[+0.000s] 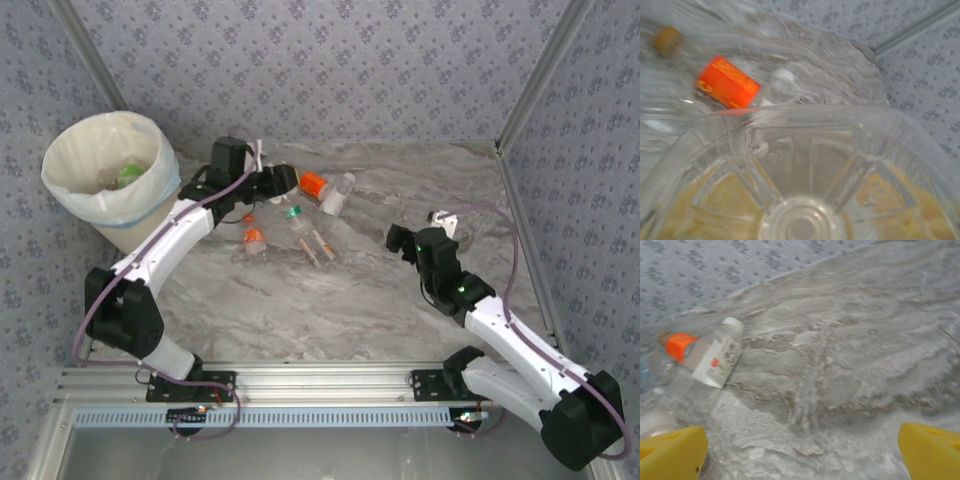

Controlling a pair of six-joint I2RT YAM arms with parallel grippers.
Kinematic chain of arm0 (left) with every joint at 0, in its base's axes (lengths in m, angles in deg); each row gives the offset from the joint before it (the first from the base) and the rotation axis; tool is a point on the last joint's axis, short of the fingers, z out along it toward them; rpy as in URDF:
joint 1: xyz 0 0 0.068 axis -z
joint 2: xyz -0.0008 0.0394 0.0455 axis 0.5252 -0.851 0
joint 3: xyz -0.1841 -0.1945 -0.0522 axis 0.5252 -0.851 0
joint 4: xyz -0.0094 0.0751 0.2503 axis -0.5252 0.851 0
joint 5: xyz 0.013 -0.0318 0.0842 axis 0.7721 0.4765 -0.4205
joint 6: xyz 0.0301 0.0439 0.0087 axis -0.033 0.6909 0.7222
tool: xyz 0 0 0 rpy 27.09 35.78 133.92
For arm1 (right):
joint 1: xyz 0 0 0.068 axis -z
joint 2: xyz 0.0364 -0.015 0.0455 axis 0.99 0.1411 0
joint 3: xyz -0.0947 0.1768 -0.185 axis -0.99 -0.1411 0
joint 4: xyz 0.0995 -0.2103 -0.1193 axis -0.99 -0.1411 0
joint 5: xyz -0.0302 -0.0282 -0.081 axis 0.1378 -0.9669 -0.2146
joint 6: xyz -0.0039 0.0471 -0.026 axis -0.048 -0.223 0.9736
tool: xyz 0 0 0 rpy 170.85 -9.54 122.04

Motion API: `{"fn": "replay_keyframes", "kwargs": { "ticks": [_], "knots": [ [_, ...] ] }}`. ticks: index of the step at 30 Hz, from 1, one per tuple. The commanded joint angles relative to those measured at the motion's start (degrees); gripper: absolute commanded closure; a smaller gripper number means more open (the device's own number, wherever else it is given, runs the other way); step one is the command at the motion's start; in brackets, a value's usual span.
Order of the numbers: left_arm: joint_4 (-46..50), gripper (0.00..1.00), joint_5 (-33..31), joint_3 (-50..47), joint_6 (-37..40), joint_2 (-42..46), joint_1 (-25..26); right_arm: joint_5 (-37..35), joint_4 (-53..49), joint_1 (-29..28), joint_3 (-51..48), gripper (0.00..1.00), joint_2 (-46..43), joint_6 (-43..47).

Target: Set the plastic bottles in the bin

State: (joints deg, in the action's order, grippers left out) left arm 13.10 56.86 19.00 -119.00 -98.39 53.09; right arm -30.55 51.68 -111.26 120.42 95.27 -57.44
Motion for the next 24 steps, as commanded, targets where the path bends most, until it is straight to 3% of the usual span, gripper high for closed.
{"fn": "replay_keyframes", "kwargs": {
  "ticks": [1,7,15,24],
  "knots": [
    [1.5,0.56,-5.7,1.3,2.7,5.9,-2.3,-4.0,-1.1,1.0,-1.1,0.0,-2.5,-5.5],
    [3.8,0.56,-17.0,4.1,10.1,11.5,-5.3,-5.1,-0.7,2.2,-2.4,0.0,-4.2,-6.4],
    [3.6,0.55,-41.2,9.7,24.7,15.3,-7.5,-6.2,0.2,2.4,-3.6,0.0,-4.4,-9.4],
    [1.6,0.56,-48.0,14.2,32.6,13.9,-19.4,-6.6,0.7,2.5,-3.5,0.0,-4.5,-9.6]
  ]
}}
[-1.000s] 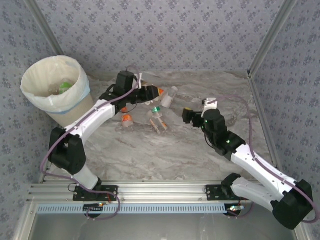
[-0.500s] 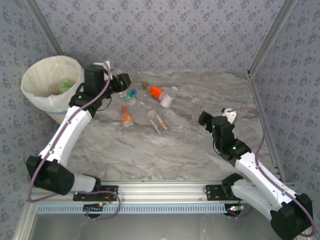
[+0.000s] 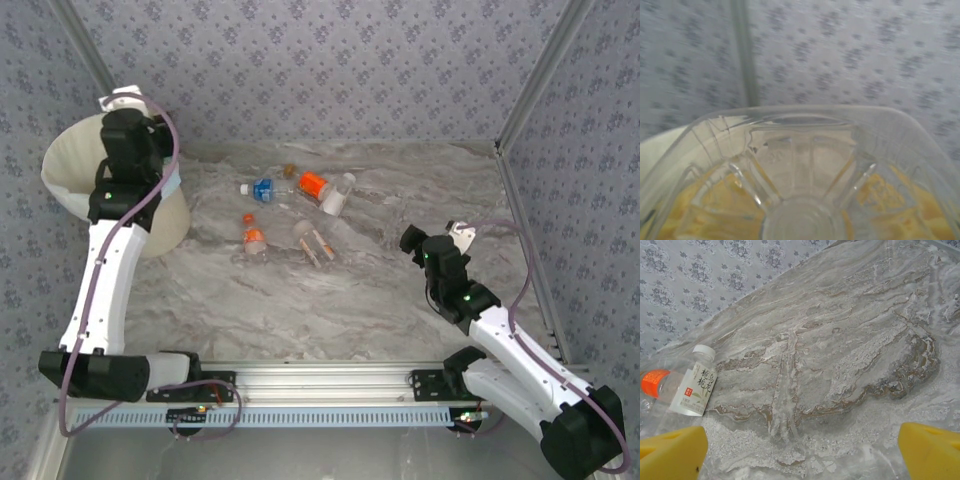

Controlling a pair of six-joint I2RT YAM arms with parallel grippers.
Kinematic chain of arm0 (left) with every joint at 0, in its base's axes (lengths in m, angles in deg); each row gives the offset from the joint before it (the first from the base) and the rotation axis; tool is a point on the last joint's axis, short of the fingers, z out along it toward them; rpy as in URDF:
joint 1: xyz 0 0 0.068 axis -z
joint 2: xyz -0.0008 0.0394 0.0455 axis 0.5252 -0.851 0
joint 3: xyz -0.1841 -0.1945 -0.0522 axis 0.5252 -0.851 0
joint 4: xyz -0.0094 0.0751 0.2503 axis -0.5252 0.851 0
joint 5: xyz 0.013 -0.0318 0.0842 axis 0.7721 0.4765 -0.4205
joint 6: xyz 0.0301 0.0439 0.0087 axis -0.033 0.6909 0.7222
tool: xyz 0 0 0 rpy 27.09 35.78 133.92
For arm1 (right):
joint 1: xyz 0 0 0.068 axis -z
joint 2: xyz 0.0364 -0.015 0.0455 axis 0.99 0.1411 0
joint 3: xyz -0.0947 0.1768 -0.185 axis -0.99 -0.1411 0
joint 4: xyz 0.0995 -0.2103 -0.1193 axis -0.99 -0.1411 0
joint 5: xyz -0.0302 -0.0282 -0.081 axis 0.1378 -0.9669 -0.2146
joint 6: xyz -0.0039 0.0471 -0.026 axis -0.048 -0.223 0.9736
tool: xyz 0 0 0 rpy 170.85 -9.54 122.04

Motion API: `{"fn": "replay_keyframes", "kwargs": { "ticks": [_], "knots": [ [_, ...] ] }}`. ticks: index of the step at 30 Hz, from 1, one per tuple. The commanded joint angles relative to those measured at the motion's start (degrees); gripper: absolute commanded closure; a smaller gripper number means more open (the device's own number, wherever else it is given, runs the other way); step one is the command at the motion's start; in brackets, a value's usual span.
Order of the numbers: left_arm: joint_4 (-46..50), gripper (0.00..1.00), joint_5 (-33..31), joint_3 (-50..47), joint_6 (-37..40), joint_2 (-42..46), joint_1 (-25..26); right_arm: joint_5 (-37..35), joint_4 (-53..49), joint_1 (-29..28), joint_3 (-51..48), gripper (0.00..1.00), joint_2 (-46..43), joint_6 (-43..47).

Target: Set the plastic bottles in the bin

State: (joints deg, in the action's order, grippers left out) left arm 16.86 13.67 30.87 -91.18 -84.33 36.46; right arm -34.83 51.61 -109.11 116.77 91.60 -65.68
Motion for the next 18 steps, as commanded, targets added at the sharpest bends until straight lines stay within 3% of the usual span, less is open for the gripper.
{"fn": "replay_keyframes", "kwargs": {
  "ticks": [1,13,18],
  "knots": [
    [-2.5,0.56,-5.0,2.5,5.3,-0.4,-4.1,-2.3,0.8,0.3,0.1,0.0,-0.8,-1.4],
    [-4.3,0.55,-8.6,3.1,8.6,-6.7,-18.0,-2.2,1.7,0.3,0.2,0.0,-0.8,-1.6],
    [0.2,0.43,-16.2,8.5,8.5,-13.2,-19.5,-1.6,1.5,0.3,0.5,0.0,-0.7,-1.1]
  ]
}}
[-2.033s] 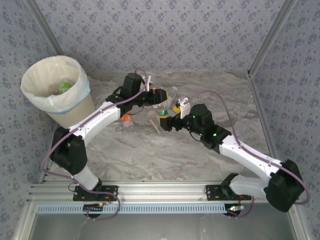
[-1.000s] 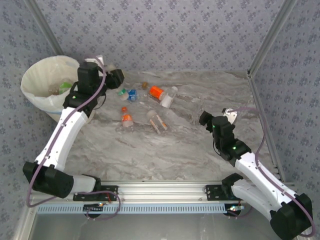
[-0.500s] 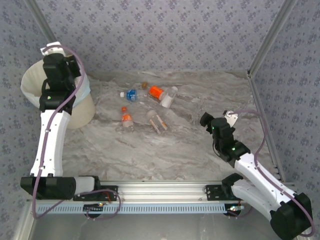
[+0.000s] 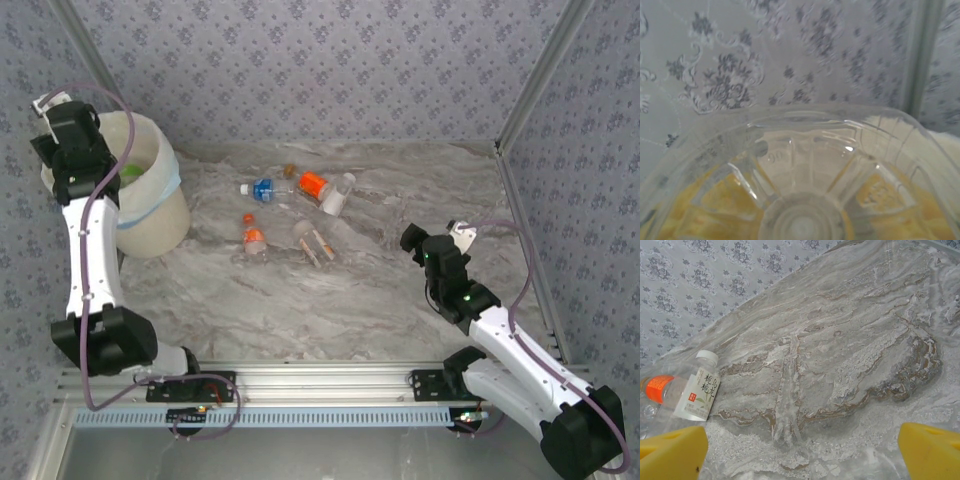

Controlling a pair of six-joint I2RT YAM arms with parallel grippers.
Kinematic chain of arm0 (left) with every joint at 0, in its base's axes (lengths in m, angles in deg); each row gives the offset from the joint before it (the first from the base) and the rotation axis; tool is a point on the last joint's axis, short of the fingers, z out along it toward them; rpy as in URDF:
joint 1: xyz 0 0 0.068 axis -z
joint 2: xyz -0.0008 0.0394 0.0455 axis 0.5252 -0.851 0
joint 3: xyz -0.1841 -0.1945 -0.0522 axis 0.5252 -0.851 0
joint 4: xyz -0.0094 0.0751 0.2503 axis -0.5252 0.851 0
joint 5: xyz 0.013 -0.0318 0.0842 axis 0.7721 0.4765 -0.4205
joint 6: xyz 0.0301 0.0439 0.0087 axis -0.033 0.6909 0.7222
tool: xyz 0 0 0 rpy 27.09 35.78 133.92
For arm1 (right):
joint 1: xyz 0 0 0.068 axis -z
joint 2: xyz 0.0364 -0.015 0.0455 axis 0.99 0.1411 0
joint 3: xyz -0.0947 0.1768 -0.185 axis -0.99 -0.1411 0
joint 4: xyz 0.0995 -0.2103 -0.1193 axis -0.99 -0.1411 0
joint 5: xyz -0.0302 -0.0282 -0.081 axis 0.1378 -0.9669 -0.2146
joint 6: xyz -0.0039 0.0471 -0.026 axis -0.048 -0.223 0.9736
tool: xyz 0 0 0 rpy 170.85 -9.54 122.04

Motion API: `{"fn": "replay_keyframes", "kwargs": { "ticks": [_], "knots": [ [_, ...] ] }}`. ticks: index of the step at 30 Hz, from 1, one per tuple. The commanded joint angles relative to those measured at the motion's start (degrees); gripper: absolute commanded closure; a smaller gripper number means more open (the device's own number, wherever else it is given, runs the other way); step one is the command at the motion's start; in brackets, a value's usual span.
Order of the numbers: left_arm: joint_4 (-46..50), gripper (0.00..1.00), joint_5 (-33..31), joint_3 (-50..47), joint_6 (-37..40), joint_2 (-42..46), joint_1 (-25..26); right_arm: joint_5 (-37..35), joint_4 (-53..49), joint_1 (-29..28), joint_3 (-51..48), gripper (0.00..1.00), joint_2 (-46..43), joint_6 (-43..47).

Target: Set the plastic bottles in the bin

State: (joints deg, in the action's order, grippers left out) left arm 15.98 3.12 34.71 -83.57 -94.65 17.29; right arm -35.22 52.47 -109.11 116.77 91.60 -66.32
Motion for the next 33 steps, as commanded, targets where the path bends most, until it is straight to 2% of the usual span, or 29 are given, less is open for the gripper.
{"fn": "replay_keyframes", "kwargs": {
  "ticks": [1,3,5,9,12,17,22,28,33],
  "knots": [
    [2.9,0.39,-6.0,6.1,0.5,-4.3,-0.4,-1.1,0.5,0.3,0.5,0.0,-0.8,-0.5],
    [7.6,0.25,-5.6,10.2,-0.9,-7.1,-0.4,-1.1,0.5,0.3,0.5,0.0,-0.9,-0.7],
    [11.6,0.17,-5.6,14.1,-2.4,-9.5,-0.3,-0.8,0.4,0.3,0.5,0.0,-1.0,-0.7],
    [18.2,0.06,-3.6,21.5,-4.8,-12.4,0.6,-0.8,-0.1,0.3,0.6,0.0,-1.3,-0.7],
    [18.6,0.01,-2.7,22.8,-5.4,-12.1,2.7,-0.9,-0.1,0.3,0.4,0.0,-1.7,-0.6],
    [21.1,0.01,1.2,22.6,-7.9,-10.4,6.7,-1.0,0.0,0.3,0.2,0.0,-1.7,-0.5],
    [20.2,0.01,7.9,20.0,-11.8,-7.8,11.3,-0.2,0.2,0.4,0.1,0.0,-1.7,0.8],
    [15.3,0.01,10.4,11.3,-15.9,-3.6,19.9,3.4,4.0,0.3,-1.0,0.0,-1.8,3.5],
    [10.7,0.01,13.3,2.1,-22.4,-0.5,25.5,5.9,7.1,0.3,-1.7,0.0,-1.4,5.4]
  ]
}}
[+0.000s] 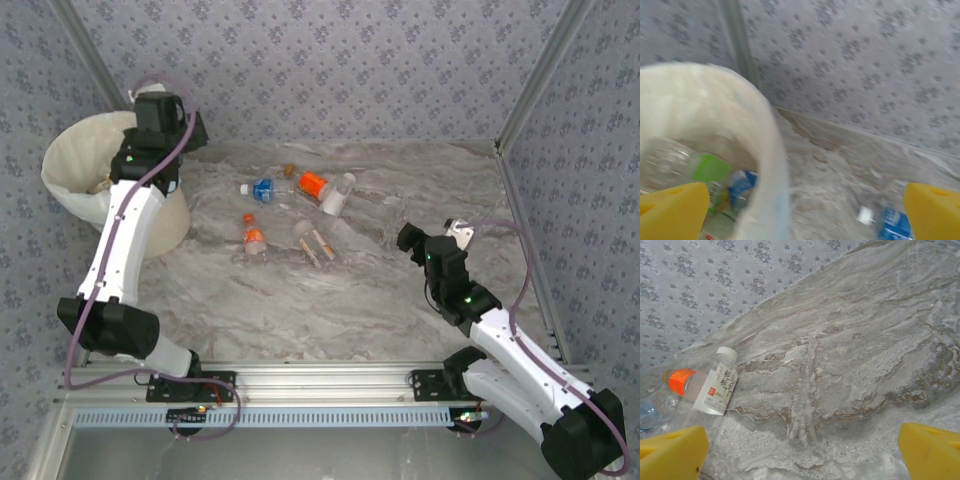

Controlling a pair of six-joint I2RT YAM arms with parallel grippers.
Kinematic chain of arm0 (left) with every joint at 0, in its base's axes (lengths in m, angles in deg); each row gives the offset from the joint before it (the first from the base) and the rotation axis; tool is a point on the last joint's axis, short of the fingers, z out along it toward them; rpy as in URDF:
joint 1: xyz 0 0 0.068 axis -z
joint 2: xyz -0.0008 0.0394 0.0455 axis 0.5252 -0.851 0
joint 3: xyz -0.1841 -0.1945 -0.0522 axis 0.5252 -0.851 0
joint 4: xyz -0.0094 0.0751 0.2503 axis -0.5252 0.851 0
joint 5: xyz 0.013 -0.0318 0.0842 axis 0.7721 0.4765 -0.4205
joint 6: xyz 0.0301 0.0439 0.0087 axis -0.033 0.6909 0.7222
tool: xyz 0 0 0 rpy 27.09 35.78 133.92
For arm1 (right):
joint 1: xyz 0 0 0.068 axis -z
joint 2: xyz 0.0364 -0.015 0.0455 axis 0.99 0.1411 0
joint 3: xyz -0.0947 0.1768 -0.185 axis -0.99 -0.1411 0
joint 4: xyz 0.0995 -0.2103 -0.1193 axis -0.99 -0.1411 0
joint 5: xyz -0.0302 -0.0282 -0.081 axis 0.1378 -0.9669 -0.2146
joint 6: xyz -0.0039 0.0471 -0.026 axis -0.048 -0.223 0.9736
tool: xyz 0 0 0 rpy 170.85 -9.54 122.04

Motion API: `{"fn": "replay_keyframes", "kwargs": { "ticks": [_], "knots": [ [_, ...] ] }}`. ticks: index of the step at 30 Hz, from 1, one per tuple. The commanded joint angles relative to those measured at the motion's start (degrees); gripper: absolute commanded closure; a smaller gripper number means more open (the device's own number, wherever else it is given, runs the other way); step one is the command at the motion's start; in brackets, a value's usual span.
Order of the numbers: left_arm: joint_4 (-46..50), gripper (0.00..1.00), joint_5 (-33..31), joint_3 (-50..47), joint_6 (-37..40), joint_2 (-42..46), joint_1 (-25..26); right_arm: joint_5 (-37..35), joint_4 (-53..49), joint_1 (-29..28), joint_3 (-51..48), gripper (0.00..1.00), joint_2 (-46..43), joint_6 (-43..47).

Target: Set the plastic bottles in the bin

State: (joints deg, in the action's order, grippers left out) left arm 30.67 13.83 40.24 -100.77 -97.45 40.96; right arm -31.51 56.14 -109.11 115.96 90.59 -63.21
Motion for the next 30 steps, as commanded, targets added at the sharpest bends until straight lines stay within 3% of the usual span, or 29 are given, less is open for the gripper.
{"fn": "replay_keyframes", "kwargs": {
  "ticks": [1,7,11,23,26,30],
  "knots": [
    [-4.2,0.01,3.3,-4.8,-6.2,2.7,2.5,2.5,4.2,0.4,-1.0,0.0,-0.1,2.9],
    [-4.9,0.01,10.0,-14.9,-12.6,5.2,4.9,6.5,6.6,0.3,-1.0,0.0,1.3,8.0],
    [-4.0,0.0,11.3,-21.2,-14.4,5.5,6.3,6.6,6.8,0.4,-0.6,0.0,1.9,7.8],
    [-10.5,0.0,31.2,-33.5,-16.7,-3.4,6.8,8.3,7.1,0.3,1.5,0.0,5.9,7.2],
    [-11.2,0.01,32.2,-34.1,-16.7,-7.0,7.4,8.2,7.1,0.3,1.4,0.0,6.1,6.4],
    [-11.0,0.0,27.3,-34.4,-16.7,-10.6,8.3,8.1,6.5,0.2,1.3,0.0,6.0,5.9]
  ]
}}
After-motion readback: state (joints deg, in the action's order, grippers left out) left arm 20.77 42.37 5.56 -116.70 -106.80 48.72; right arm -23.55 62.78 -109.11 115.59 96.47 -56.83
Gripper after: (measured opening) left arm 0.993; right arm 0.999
